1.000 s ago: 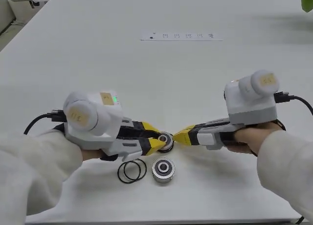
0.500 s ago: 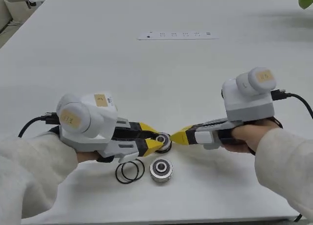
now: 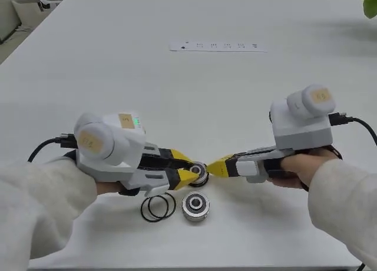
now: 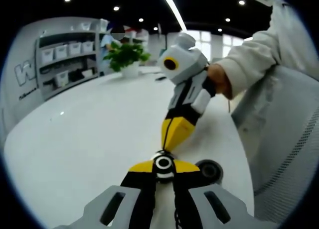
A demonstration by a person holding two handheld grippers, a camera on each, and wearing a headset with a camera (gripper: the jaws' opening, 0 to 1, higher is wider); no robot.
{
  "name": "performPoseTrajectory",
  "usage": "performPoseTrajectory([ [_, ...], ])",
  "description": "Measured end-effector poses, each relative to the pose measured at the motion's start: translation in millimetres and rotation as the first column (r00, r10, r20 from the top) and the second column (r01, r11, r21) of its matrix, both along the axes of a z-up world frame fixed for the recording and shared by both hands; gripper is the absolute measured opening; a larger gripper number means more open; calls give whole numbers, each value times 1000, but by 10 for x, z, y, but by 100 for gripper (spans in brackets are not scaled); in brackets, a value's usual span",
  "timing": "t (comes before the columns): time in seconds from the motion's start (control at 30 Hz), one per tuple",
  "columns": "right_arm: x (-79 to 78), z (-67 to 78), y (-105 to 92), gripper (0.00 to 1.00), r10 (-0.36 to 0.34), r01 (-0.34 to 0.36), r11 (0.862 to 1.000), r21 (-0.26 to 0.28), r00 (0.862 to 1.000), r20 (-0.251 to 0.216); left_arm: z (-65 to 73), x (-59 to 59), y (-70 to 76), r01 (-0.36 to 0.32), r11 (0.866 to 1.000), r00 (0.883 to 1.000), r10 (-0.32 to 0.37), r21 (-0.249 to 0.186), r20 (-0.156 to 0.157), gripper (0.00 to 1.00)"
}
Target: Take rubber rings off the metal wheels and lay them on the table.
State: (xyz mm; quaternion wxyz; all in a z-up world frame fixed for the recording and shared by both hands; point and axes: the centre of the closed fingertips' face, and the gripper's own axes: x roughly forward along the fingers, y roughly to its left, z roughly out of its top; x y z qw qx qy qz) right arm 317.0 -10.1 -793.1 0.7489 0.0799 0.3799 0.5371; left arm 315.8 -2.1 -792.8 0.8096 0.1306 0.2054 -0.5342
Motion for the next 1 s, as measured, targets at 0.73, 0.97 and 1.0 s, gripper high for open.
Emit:
performPoseTrajectory([
  [0.73,-12,14,25,0,7,-7,1000,4,1000,6,5,-21,-14,1,1000,1000,-1,8,5,13],
  [0.97,-14,15,27,0,8,-8,1000,3,1000,8,7,-23,-16,0,1000,1000,0,9,4,13],
  [1.0,-15,16,28,0,9,-9,1000,2,1000,9,7,-23,-16,0,1000,1000,0,9,4,13],
])
